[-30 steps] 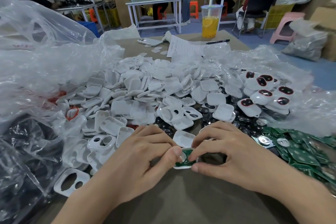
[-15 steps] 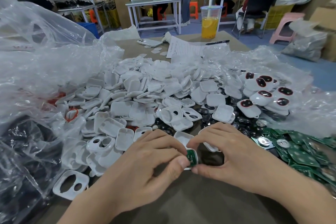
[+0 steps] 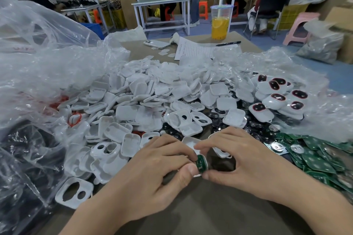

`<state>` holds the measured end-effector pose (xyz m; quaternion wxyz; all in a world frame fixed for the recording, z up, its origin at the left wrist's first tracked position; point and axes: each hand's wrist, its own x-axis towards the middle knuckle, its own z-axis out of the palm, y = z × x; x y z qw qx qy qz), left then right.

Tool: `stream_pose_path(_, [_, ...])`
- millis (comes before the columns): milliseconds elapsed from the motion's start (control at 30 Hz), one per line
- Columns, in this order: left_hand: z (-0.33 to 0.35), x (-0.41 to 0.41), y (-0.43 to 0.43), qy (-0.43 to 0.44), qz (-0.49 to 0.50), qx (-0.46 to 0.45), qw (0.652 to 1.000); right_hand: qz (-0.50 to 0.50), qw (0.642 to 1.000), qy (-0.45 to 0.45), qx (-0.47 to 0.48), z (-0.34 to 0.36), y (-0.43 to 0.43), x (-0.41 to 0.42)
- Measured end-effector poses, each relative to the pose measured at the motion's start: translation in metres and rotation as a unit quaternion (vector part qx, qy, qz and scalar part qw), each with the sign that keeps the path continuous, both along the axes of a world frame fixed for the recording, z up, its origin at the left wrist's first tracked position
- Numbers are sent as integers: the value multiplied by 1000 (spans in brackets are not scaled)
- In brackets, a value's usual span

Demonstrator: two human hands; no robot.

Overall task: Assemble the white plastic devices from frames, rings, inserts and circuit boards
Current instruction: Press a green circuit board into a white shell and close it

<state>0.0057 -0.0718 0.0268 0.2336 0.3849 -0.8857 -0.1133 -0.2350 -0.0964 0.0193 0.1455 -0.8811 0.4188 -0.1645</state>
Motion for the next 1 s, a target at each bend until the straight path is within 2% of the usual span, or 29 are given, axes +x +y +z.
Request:
stream_pose_path(300, [-2,-3,-1,13,-9,9,1000,-4,1000,-8,-1,0,0,1])
stream_pose_path(500, [-4,-2,-2,-21,-5,3,1000,-7,1000,-11,1,0,1,0])
stream_pose_path(1000, [-4,-5,-2,-25,-3,-19,1000,-5,1000,-25,-6,-2,-1,2])
